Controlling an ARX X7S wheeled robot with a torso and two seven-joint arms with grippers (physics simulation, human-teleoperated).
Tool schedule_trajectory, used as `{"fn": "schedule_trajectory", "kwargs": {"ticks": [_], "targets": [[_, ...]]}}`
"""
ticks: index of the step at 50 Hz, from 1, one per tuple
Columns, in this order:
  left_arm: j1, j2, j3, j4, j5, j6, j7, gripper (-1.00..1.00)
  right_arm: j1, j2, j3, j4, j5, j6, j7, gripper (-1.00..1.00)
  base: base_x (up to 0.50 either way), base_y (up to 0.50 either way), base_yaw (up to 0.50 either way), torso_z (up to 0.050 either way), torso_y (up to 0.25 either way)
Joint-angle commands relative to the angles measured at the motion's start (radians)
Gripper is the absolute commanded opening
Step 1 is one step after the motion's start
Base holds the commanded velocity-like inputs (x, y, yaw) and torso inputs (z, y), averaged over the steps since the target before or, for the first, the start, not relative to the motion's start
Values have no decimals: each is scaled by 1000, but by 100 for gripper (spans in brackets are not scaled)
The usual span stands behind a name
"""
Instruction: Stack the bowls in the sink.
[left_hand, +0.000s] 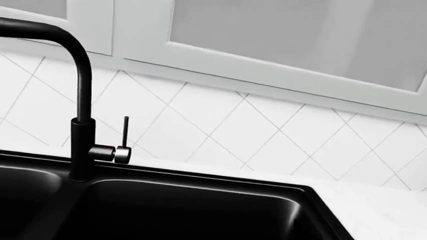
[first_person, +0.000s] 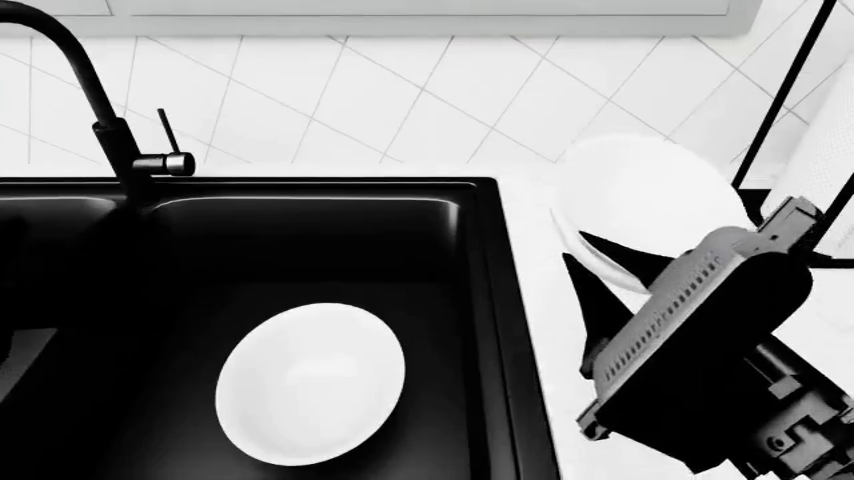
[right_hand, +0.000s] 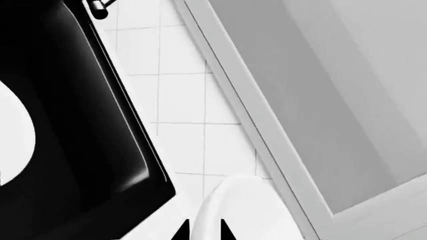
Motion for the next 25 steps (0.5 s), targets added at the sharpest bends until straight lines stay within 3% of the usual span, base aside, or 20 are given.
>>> {"fn": "schedule_trajectory", "kwargs": {"ticks": [1, 25], "targets": [[21, -2, -38, 7, -11, 1, -2, 100, 101, -47, 51, 33, 8, -29, -92, -100, 0, 0, 0, 0, 0], [40, -9, -75, 12, -24, 1, -8, 100, 51, -177, 80, 138, -45, -66, -187, -100, 0, 0, 0, 0, 0]]}}
